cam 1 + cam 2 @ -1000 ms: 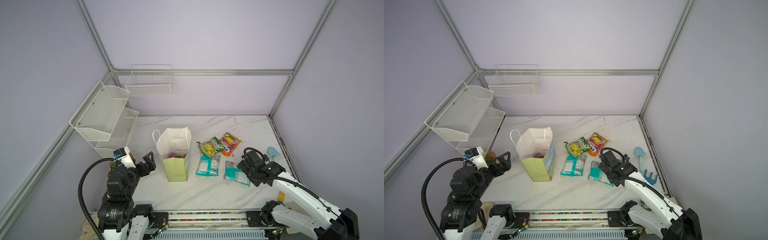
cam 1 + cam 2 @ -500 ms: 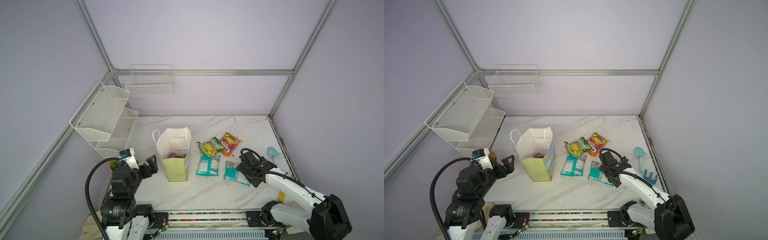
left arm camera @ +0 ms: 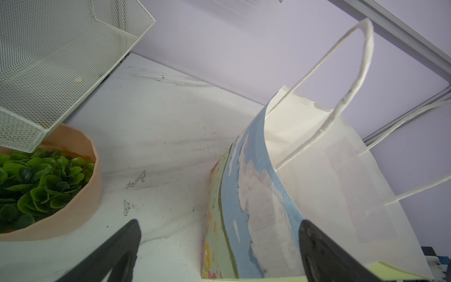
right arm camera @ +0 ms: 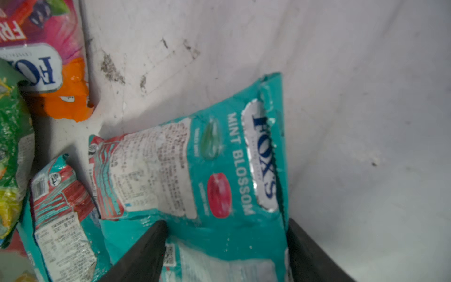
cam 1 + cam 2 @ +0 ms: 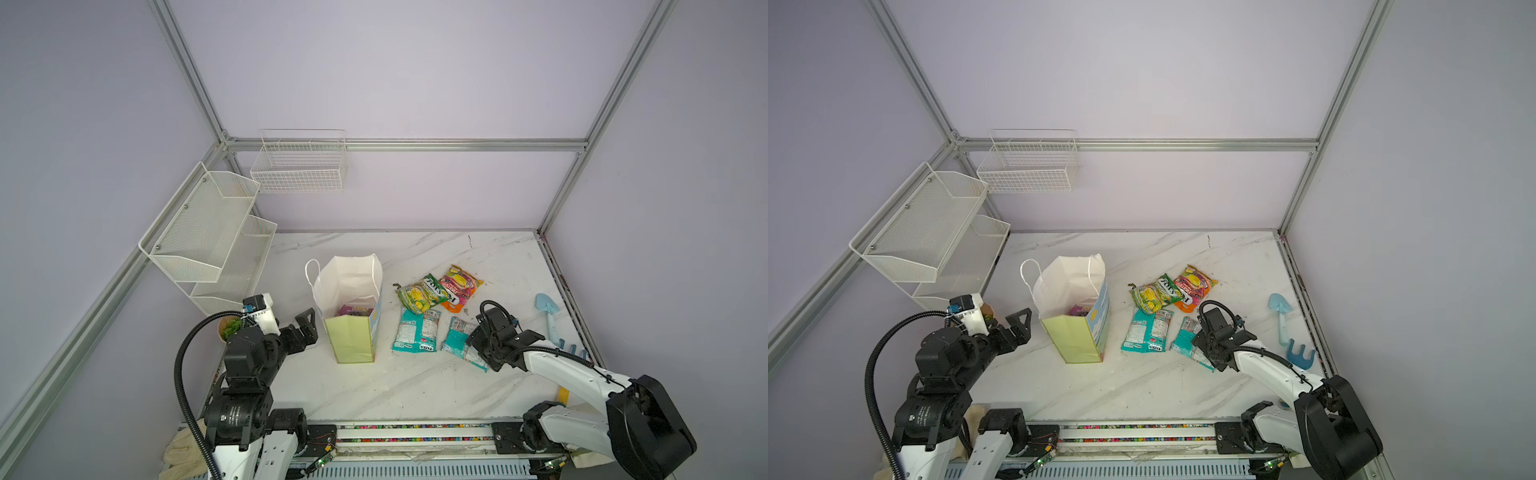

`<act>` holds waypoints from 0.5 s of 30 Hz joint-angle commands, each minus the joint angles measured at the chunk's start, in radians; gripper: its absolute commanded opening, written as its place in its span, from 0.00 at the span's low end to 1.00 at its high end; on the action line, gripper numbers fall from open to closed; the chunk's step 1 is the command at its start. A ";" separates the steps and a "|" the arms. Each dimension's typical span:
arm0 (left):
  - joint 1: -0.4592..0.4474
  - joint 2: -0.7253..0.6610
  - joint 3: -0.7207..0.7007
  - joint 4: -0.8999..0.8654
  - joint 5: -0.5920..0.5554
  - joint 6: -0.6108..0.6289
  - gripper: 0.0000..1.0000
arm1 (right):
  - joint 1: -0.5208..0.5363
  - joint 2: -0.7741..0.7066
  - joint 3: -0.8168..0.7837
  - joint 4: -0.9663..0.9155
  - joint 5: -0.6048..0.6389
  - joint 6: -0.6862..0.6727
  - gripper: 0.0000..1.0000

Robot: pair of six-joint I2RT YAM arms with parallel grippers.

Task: Place the snacks into the paper bag
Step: Pick up the snack from the middle-right of the table.

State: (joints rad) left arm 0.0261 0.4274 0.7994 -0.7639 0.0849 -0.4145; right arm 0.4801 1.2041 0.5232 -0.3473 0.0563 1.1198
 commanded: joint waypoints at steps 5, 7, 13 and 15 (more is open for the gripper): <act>0.003 0.014 -0.039 0.045 0.009 0.023 1.00 | -0.005 0.059 -0.001 0.068 -0.030 0.032 0.35; 0.003 0.015 -0.039 0.048 0.005 0.022 1.00 | -0.005 0.045 0.004 0.064 -0.027 0.032 0.29; 0.004 0.017 -0.042 0.052 0.003 0.019 1.00 | -0.005 -0.031 0.033 0.026 -0.001 0.029 0.00; 0.003 0.017 -0.043 0.055 0.003 0.020 1.00 | -0.004 -0.057 0.055 0.001 0.019 0.011 0.00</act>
State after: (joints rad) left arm 0.0261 0.4397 0.7975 -0.7624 0.0837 -0.4145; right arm 0.4778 1.1866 0.5453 -0.2825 0.0357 1.1355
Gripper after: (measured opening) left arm 0.997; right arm 0.190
